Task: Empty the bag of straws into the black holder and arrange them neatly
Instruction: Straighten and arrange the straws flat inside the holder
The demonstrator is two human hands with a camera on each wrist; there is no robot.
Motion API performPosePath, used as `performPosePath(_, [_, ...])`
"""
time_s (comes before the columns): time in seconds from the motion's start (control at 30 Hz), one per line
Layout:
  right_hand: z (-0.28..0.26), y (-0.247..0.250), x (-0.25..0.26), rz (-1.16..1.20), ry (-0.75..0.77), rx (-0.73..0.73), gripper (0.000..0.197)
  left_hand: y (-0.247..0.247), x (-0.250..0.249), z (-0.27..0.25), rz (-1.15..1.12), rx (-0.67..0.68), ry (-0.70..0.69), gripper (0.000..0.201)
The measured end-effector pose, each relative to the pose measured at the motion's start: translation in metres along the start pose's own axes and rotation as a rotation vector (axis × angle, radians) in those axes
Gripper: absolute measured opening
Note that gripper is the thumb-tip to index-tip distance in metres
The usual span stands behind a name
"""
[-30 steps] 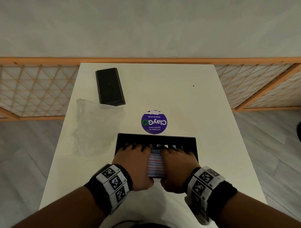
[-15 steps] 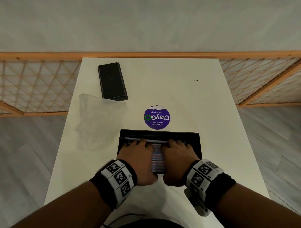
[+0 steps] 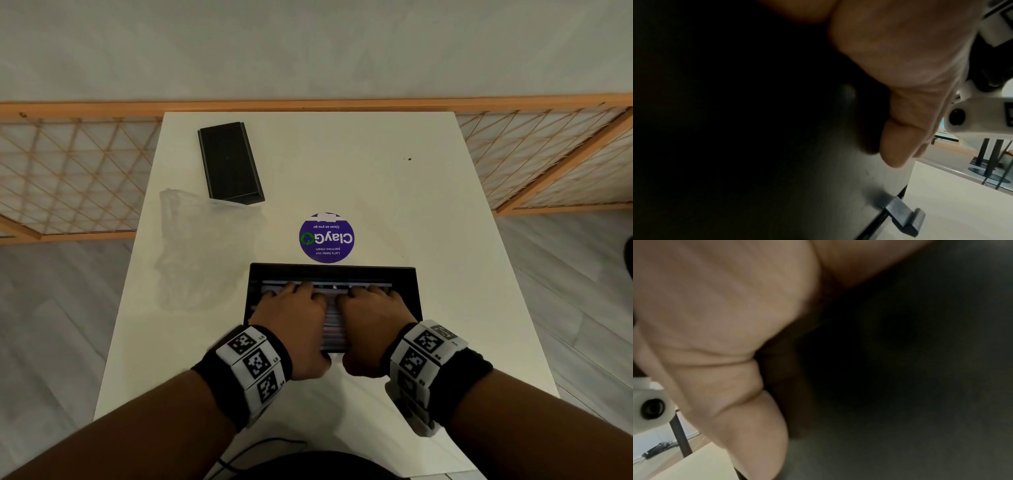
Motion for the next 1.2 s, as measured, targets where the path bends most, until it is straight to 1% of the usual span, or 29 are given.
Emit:
performPosePath(0.07, [-0.001, -0.001, -0.001, 0.028, -0.017, -0.003, 0.056, 0.0, 0.001, -0.001, 0.005, -0.024, 0.003, 0.07])
performPosePath(0.13, [0.0, -0.003, -0.002, 0.029, -0.036, -0.005, 0.062, 0.002, 0.002, -0.003, 0.02, -0.052, 0.001, 0.071])
performPosePath(0.23, [0.001, -0.001, 0.002, 0.011, -0.003, -0.008, 0.068, 0.002, -0.007, -0.001, -0.01, -0.046, -0.039, 0.071])
performPosePath(0.33, [0.002, -0.002, 0.004, 0.038, 0.04, 0.0, 0.058, -0.001, -0.013, 0.001, -0.062, -0.031, -0.041, 0.07])
performPosePath(0.4, [0.002, -0.004, -0.001, 0.059, 0.011, -0.012, 0.053, -0.001, -0.007, 0.0, -0.041, -0.038, -0.012, 0.066])
performPosePath(0.5, [0.0, -0.006, -0.012, 0.061, -0.063, 0.009, 0.042, 0.0, 0.008, -0.004, -0.021, -0.039, 0.047, 0.065])
performPosePath(0.6, [-0.002, -0.006, -0.012, 0.072, -0.079, 0.027, 0.037, -0.001, 0.013, -0.006, -0.021, -0.043, 0.056, 0.066])
performPosePath(0.7, [-0.003, -0.007, -0.011, 0.08, -0.077, 0.056, 0.039, -0.001, 0.012, -0.006, -0.023, -0.042, 0.059, 0.067])
performPosePath(0.8, [-0.001, -0.005, -0.002, 0.048, -0.069, 0.035, 0.052, 0.0, 0.009, -0.007, -0.018, -0.055, 0.04, 0.067])
performPosePath(0.87, [0.0, -0.003, 0.015, 0.013, 0.005, -0.016, 0.06, 0.0, 0.004, -0.007, -0.012, -0.069, 0.012, 0.068])
performPosePath(0.93, [-0.001, -0.001, 0.029, 0.017, 0.087, -0.048, 0.059, -0.001, 0.001, -0.008, -0.013, -0.073, 0.005, 0.07])
performPosePath(1.0, [-0.003, 0.002, 0.029, 0.06, 0.11, -0.039, 0.057, 0.0, 0.001, -0.008, -0.007, -0.068, 0.01, 0.068])
performPosePath(1.07, [-0.005, 0.004, 0.02, 0.066, 0.094, -0.028, 0.061, 0.0, 0.001, -0.008, 0.011, -0.055, 0.002, 0.065])
performPosePath(1.13, [-0.006, 0.004, 0.012, 0.029, 0.042, -0.019, 0.065, -0.002, 0.002, -0.007, 0.01, -0.025, 0.001, 0.065])
performPosePath(1.2, [-0.005, 0.004, 0.007, 0.039, -0.003, 0.011, 0.057, -0.004, 0.004, -0.006, -0.026, -0.01, 0.013, 0.066])
Point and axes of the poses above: each hand's wrist, its own z-axis towards the middle knuckle, its own y-axis out of the back of the hand, x = y × z, the point moved 7 cm from there along z, towards the middle knuckle, and after that the axes turned 6 degrees about -z, right-handed, at the moved point
